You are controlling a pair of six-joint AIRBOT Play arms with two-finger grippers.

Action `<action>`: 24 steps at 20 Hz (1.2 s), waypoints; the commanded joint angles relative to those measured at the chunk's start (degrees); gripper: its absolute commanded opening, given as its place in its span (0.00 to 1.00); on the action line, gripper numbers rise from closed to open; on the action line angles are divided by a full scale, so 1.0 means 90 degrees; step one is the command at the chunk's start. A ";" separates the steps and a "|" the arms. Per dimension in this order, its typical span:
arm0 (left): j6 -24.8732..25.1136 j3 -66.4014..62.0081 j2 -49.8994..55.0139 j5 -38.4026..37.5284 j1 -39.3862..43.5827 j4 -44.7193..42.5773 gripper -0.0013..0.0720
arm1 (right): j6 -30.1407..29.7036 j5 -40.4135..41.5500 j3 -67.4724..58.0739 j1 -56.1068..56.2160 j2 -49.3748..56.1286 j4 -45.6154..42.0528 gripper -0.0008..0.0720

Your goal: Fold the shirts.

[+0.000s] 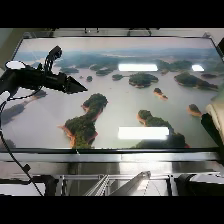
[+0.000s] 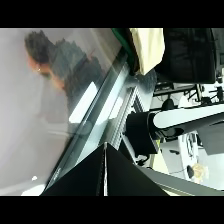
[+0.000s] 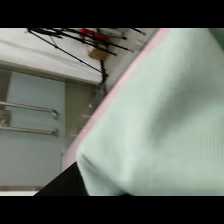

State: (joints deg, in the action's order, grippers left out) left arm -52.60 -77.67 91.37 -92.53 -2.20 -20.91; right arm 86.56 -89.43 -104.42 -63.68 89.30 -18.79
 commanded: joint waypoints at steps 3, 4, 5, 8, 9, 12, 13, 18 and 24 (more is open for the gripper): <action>0.0012 0.0002 -0.0002 0.0124 0.0544 -0.0005 0.03 | 0.1557 -0.1802 0.0109 -0.0665 -0.0656 -0.4187 0.04; 0.0015 0.0002 -0.0002 0.0104 0.0612 -0.0012 0.03 | 0.1773 -0.1802 0.0146 -0.0726 -0.0843 -0.4949 0.04; 0.0017 0.0002 -0.0002 0.0080 0.0685 -0.0012 0.03 | 0.1809 -0.1802 0.0160 -0.0731 -0.0971 -0.5680 0.04; 0.0148 0.0002 -0.0002 0.0075 0.0831 -0.0012 0.03 | 0.1421 -0.1802 0.0398 -0.0731 -0.1071 -0.7189 0.04; 0.0151 0.0002 -0.0002 0.0085 0.0850 -0.0010 0.03 | 0.1333 -0.1780 0.0631 -0.0731 -0.1071 -0.7383 0.04; 0.0146 0.0002 -0.0002 0.0068 0.0850 -0.0010 0.03 | 0.1336 -0.1676 0.1654 -0.0731 -0.1064 -0.7968 0.04; 0.0146 0.0002 -0.0002 0.0041 0.0845 -0.0012 0.03 | 0.1333 -0.1581 0.2021 -0.0733 -0.1042 -0.8017 0.04; 0.0126 0.0002 -0.0002 -0.0306 0.0848 -0.0007 0.03 | 0.1316 -0.1443 0.2548 -0.0733 -0.0996 -0.8153 0.96; 0.0063 -0.0486 -0.0002 -0.0282 0.0770 0.0002 0.01 | 0.1243 -0.0707 0.1683 -0.0503 -0.1333 -0.5095 0.96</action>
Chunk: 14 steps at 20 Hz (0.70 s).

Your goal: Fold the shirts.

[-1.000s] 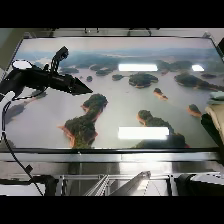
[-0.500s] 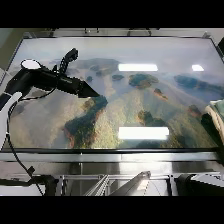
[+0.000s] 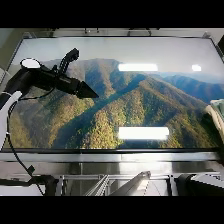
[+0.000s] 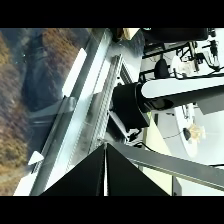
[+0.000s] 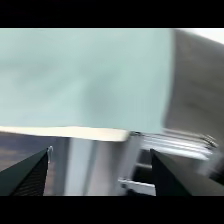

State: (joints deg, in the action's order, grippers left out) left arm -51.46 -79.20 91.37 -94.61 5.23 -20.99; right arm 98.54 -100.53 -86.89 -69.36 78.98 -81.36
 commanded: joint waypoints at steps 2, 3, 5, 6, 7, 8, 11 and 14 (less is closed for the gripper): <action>-0.0306 -0.0823 -0.0058 -0.0022 -0.0117 0.0007 0.01 | -0.0610 0.1100 -0.0141 0.0588 -0.0525 0.3242 0.82; -0.0350 -0.0964 -0.0148 0.0027 -0.0168 0.0007 0.01 | -0.0690 0.1231 0.0019 0.0933 -0.0729 0.3449 0.33; -0.0466 -0.0952 -0.0483 0.0097 -0.0296 0.0000 0.01 | -0.0816 0.1457 0.0648 0.1780 -0.1263 0.3436 0.04; -0.0510 -0.0746 -0.0719 0.0114 -0.0393 -0.0002 0.01 | -0.0906 0.1528 0.1132 0.2246 -0.1596 0.3444 0.04; -0.0510 -0.0342 -0.1047 0.0136 -0.0515 -0.0010 0.01 | -0.1073 0.1559 0.1666 0.2698 -0.1957 0.3461 0.04; -0.0508 0.0211 -0.1416 0.0141 -0.0658 -0.0032 0.01 | -0.1200 0.1668 0.2319 0.3206 -0.2404 0.3461 0.04; -0.0430 0.2414 -0.2645 0.0301 -0.1061 -0.0053 0.01 | -0.1231 0.2948 0.4665 0.4755 -0.4029 0.3772 0.04; -0.0160 0.4840 -0.3886 0.0697 -0.1307 -0.0056 0.01 | -0.1785 0.4396 0.7011 0.6353 -0.5467 0.4121 0.04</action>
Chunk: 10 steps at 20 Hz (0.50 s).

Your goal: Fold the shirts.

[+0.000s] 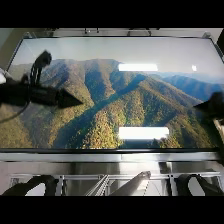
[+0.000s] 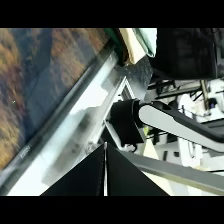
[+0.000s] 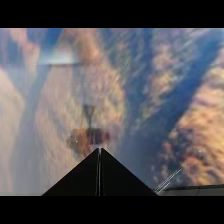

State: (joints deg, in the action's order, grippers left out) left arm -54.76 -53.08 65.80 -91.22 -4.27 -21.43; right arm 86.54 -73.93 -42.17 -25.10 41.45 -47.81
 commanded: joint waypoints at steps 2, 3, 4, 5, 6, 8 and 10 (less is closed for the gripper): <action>0.0379 0.3048 -0.1583 0.0457 -0.0389 -0.0007 0.03 | -0.0406 0.2084 0.3225 0.2331 -0.1933 0.0559 0.04; 0.0471 0.3354 -0.1773 0.0440 -0.0459 -0.0005 0.03 | -0.0410 0.2300 0.3504 0.2616 -0.2123 0.0661 0.04; 0.0483 0.3551 -0.1960 0.0447 -0.0542 -0.0002 0.04 | -0.0410 0.2373 0.3577 0.2790 -0.2191 0.0648 0.04; 0.0481 0.3623 -0.2091 0.0444 -0.0629 -0.0002 0.04 | -0.0432 0.2336 0.3563 0.2871 -0.2186 0.0709 0.04; 0.0481 0.3636 -0.2210 0.0430 -0.0731 -0.0005 0.04 | -0.0432 0.2324 0.3563 0.2880 -0.2183 0.0823 0.04; 0.0464 0.3633 -0.2482 0.0379 -0.0901 0.0000 0.03 | -0.0430 0.2361 0.3563 0.2878 -0.2186 0.1013 0.04; 0.0461 0.3633 -0.2698 0.0381 -0.1071 0.0000 0.03 | -0.0430 0.2356 0.3563 0.2878 -0.2183 0.1008 0.04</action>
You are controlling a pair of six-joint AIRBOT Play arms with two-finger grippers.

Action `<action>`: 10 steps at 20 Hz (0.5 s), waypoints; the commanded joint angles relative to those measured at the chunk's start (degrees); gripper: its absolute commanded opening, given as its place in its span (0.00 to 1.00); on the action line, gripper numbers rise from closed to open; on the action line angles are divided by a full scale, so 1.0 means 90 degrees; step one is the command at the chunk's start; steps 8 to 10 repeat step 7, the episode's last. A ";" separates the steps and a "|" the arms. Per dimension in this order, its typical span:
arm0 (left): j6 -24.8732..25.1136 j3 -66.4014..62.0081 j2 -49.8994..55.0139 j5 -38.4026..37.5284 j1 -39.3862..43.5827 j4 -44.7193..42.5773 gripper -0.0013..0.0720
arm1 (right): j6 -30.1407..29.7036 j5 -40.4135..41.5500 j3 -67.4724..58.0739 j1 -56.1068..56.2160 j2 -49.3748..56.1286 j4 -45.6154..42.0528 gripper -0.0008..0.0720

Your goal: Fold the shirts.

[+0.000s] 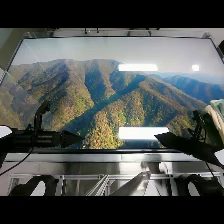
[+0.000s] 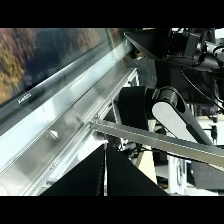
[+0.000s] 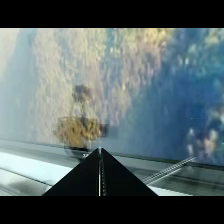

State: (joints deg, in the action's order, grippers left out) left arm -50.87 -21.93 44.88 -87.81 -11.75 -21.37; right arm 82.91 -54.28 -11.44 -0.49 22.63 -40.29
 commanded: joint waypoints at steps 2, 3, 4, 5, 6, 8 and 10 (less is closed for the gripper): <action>0.0022 0.0172 -0.0571 -0.0041 -0.0403 -0.0007 0.03 | -0.0027 0.0170 0.0148 0.0143 -0.0092 0.0172 0.04; -0.0022 0.0172 -0.0663 -0.0080 -0.0461 -0.0010 0.03 | -0.0027 0.0170 0.0148 0.0143 -0.0092 0.0172 0.04; -0.0027 0.0172 -0.0758 -0.0083 -0.0505 -0.0007 0.03 | -0.0027 0.0170 0.0148 0.0143 -0.0092 0.0172 0.04; -0.0027 0.0172 -0.0850 -0.0075 -0.0515 -0.0007 0.03 | -0.0027 0.0172 0.0148 0.0143 -0.0092 0.0172 0.04; -0.0027 0.0172 -0.0947 -0.0075 -0.0510 -0.0007 0.03 | -0.0027 0.0170 0.0148 0.0143 -0.0092 0.0172 0.04; -0.0027 0.0172 -0.1037 -0.0083 -0.0510 -0.0010 0.03 | -0.0027 0.0170 0.0148 0.0143 -0.0092 0.0172 0.04; -0.0027 0.0172 -0.1037 -0.0083 -0.0510 -0.0010 0.03 | -0.0027 0.0170 0.0148 0.0143 -0.0092 0.0172 0.04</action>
